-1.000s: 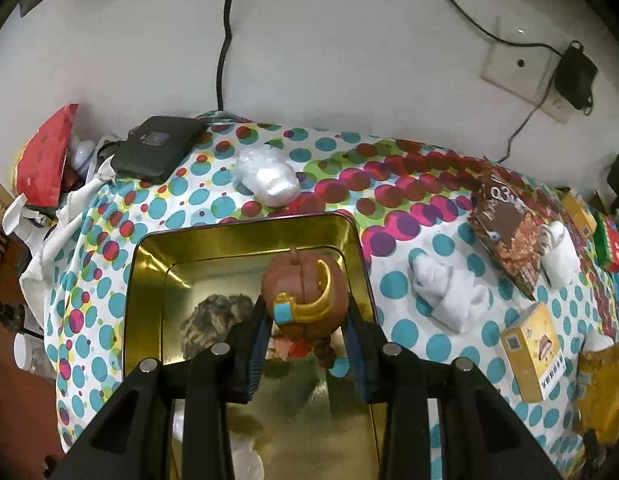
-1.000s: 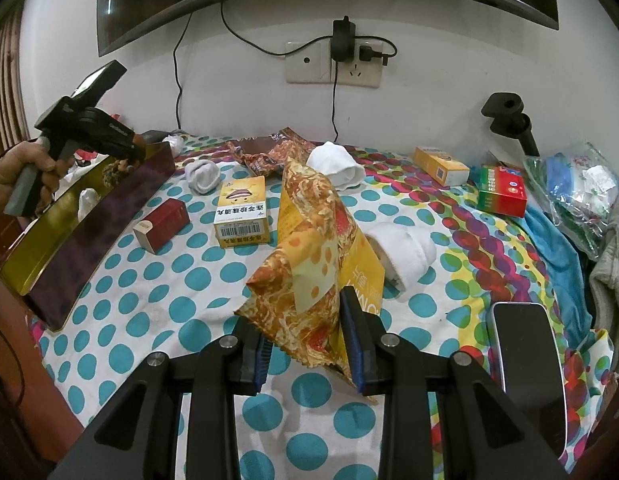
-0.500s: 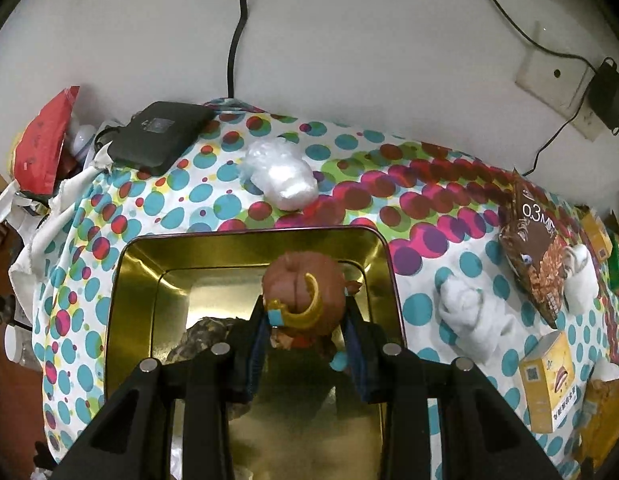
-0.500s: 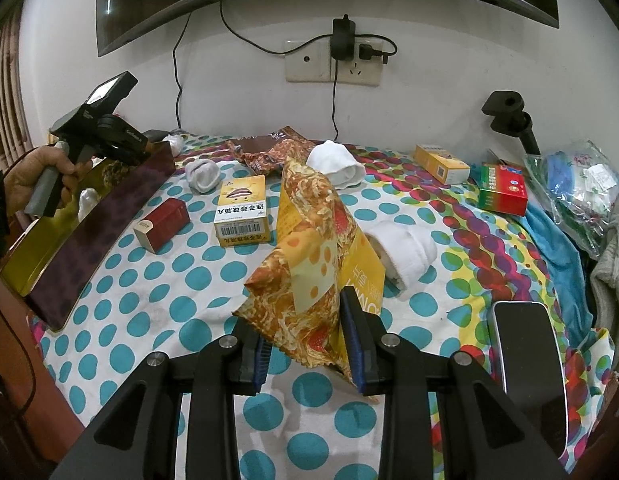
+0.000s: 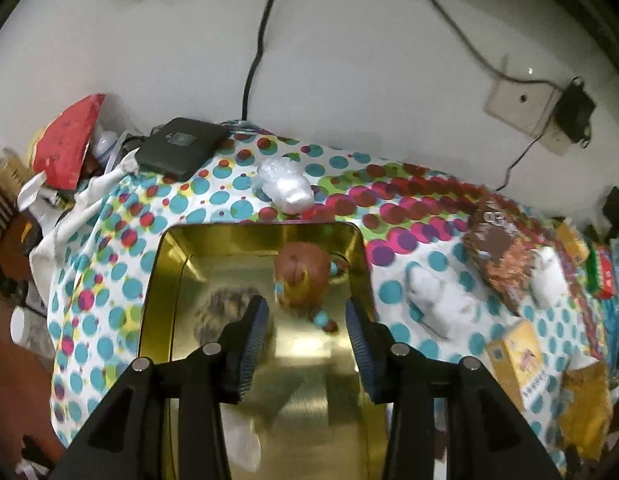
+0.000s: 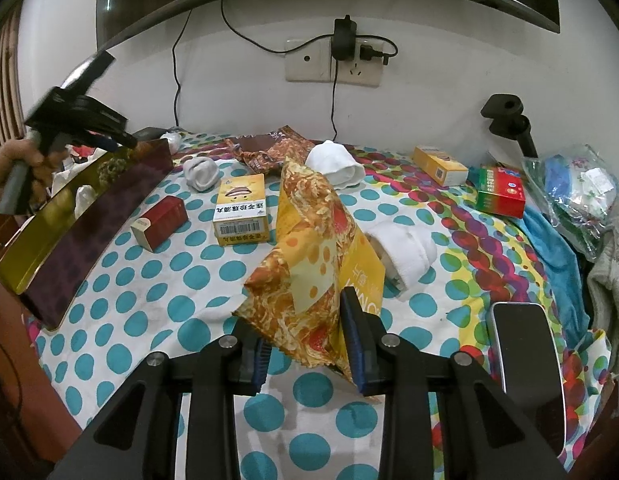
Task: Organize objects
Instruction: 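Lower the brown figurine into the gold tray with the left tool and release, then carry the yellow snack bag with the right tool into the gold tray and release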
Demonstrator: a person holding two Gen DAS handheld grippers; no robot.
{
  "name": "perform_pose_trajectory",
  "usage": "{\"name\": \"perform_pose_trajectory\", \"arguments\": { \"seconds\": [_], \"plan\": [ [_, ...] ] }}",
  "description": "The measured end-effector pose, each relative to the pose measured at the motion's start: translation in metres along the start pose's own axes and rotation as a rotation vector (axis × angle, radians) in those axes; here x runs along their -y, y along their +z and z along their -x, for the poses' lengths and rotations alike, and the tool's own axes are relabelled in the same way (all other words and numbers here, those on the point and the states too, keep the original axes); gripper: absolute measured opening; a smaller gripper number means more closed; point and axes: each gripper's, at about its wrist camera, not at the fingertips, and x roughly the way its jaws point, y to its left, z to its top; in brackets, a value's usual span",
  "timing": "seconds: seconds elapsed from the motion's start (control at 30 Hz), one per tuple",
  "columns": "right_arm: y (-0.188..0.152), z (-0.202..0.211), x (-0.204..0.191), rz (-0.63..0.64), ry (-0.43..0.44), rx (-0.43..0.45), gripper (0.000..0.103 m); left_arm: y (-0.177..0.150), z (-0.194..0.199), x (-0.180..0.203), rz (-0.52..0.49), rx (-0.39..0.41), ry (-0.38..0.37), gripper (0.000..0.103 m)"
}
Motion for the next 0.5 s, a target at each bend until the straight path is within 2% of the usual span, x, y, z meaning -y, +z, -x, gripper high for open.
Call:
{"name": "perform_pose_trajectory", "arguments": {
  "seconds": [0.17, 0.3, 0.4, 0.5],
  "plan": [
    [0.001, 0.002, 0.002, -0.005, 0.000, 0.002, 0.027, -0.039, 0.043, 0.003, 0.025, 0.058, -0.003, 0.044],
    [0.000, 0.006, 0.003, -0.012, -0.003, 0.004, 0.027, -0.080, 0.069, 0.009, 0.029, 0.045, 0.008, 0.044],
    [0.001, 0.008, 0.003, -0.017, 0.001, 0.002, 0.027, -0.108, 0.091, 0.011, 0.056, 0.091, -0.013, 0.044],
    [0.003, 0.011, 0.001, -0.016, 0.003, 0.002, 0.027, -0.133, 0.107, 0.014, 0.062, 0.109, 0.002, 0.044]
  ]
}}
